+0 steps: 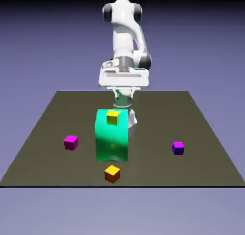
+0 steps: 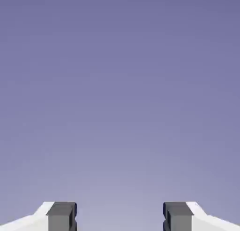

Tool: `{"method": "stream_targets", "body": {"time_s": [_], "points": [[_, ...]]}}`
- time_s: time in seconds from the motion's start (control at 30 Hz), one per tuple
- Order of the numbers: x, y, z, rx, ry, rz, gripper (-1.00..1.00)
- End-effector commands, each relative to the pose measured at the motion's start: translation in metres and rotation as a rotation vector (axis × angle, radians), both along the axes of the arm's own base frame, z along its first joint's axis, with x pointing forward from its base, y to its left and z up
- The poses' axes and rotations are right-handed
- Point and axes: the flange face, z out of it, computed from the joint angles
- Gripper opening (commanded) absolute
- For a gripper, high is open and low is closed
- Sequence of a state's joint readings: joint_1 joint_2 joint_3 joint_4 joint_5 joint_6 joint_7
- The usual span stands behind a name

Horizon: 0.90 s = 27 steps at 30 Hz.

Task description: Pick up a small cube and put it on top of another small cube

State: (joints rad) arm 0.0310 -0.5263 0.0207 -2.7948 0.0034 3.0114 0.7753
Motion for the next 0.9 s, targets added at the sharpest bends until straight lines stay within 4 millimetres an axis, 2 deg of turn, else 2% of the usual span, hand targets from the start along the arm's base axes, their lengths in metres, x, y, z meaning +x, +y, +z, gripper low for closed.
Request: {"method": "stream_targets", "body": {"time_s": [0.0, 0.17, 0.3, 0.47, 0.63, 0.7, 0.87], "points": [[0.005, 0.013, -0.011, 0.011, 0.046, 0.007, 0.0], [0.018, 0.083, -0.073, 0.044, 0.277, 0.035, 0.0], [0.013, 0.14, -0.125, 0.046, 0.463, 0.046, 0.0], [-0.016, 0.21, -0.191, 0.016, 0.694, 0.047, 0.0], [-0.066, 0.272, -0.253, -0.053, 0.916, 0.033, 0.0], [-0.068, 0.274, -0.256, -0.056, 0.924, 0.032, 0.0], [-0.076, 0.273, -0.318, -0.056, 0.924, 0.032, 0.0]]}}
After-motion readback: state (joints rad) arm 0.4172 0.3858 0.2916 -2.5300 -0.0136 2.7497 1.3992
